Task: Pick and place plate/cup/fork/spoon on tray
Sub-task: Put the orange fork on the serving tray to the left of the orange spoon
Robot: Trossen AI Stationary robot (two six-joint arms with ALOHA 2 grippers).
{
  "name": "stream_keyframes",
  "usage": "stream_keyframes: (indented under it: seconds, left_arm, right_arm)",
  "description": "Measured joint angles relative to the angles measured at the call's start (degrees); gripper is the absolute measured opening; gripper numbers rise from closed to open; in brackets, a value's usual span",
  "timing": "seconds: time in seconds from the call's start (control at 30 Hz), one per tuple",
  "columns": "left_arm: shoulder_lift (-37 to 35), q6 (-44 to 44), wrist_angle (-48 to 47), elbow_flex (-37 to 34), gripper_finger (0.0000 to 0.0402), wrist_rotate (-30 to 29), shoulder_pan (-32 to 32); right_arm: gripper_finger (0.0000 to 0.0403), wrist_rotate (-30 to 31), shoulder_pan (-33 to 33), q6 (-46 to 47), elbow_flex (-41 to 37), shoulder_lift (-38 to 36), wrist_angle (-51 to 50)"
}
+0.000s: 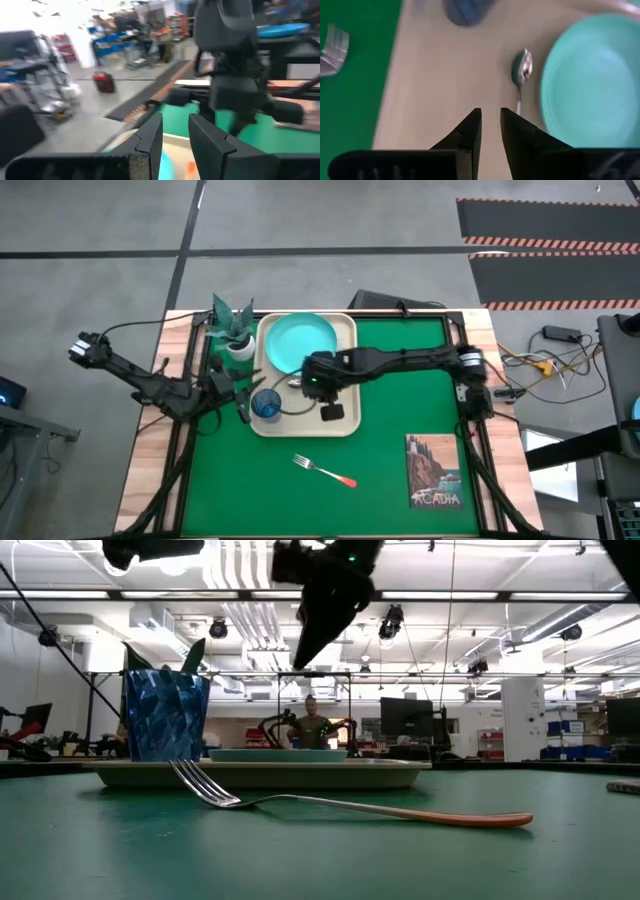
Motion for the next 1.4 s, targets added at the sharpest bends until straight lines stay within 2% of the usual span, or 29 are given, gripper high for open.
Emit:
stream_keyframes:
  seconds: [0.1, 0.27, 0.5, 0.63, 0.87, 1.13, 1.2, 1.3, 1.4]
  left_arm:
    - [2.78, -4.2, 1.03, 0.0, 0.008, 3.52, -0.08]
    - [8.64, -11.74, 4.01, 0.02, 0.0079, 4.68, -0.33]
    - [19.51, -19.96, 13.62, 0.02, 0.0079, 9.95, -1.4]
    - [25.82, -20.47, 19.74, 1.1, 0.0079, 11.38, -2.19]
    - [34.46, -20.42, 20.43, 7.1, 0.0079, 11.57, -2.61]
    - [39.64, -20.28, 19.98, 11.17, 0.0079, 12.82, -2.59]
    - [39.97, -21.29, 19.84, 11.39, 0.0079, 14.63, -2.57]
    - [40.18, -22.85, 16.71, 12.76, 0.0079, 21.37, -1.83]
    - [40.18, -25.9, 5.92, 16.61, 0.0079, 23.32, -0.58]
  right_arm:
    - [0.0063, 0.08, 0.97, -0.29, -9.93, -6.14, 10.46]
    - [0.0063, 0.09, 1.4, -3.13, -24.76, -15.53, 29.34]
    - [0.0063, 0.11, 1.33, -6.84, -40.17, -26.29, 52.89]
    - [0.0063, -0.01, 1.36, -8.61, -45.12, -31.89, 57.5]
    - [0.0063, -1.46, 1.33, -8.59, -50.98, -39.6, 61.78]
    - [0.0063, -1.52, 1.33, -8.56, -54.48, -43.4, 62.55]
    - [0.0063, -1.51, 1.33, -8.39, -54.95, -44.06, 62.54]
    - [0.0063, -1.42, 1.33, -8.07, -55.17, -45.2, 61.64]
    - [0.0063, -1.4, 1.33, -7.27, -55.4, -46.68, 60.34]
